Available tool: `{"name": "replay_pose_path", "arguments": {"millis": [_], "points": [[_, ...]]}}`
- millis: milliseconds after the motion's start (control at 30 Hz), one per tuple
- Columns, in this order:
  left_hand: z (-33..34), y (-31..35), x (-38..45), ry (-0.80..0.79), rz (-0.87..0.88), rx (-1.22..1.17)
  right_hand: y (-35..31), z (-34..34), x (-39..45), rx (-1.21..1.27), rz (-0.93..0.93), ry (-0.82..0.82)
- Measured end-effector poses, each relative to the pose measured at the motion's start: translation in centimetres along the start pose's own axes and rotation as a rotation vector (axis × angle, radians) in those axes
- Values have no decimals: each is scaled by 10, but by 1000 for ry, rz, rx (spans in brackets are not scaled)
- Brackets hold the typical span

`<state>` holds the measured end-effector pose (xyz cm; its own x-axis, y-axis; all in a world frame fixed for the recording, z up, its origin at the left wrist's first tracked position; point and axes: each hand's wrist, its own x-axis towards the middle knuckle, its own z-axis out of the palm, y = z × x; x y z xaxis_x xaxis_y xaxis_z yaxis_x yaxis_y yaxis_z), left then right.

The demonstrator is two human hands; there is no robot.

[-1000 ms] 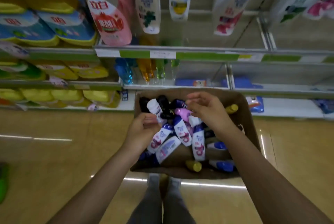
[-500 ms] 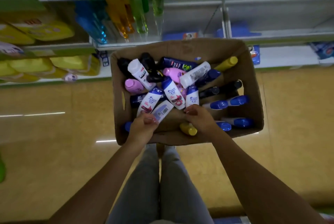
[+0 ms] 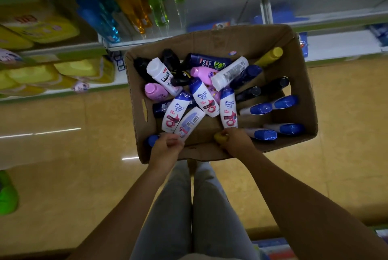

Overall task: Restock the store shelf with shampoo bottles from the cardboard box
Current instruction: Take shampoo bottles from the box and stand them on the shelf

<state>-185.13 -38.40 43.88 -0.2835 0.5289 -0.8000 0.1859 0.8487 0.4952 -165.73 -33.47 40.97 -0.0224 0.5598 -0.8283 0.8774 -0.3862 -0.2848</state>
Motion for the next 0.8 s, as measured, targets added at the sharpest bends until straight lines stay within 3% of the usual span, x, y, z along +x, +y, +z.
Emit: {"name": "replay_pose_path", "arguments": {"millis": [133,300,400,633,800], "points": [[-2,-1,-5,4,5,-6,-1,-18,-4,227,62,-16],[-9,10,-14,-23,25,-40,-15,-63,-25,398,-52,-121],[-15,29,-25,-108,73,-45,-31,-93,-44,579,-55,-213],[-31,67,-50,-322,289,-51,-62,-160,-101,649,-205,-367],[-39,90,-77,-372,357,-175,-77,-175,-125,632,-255,-211]]}}
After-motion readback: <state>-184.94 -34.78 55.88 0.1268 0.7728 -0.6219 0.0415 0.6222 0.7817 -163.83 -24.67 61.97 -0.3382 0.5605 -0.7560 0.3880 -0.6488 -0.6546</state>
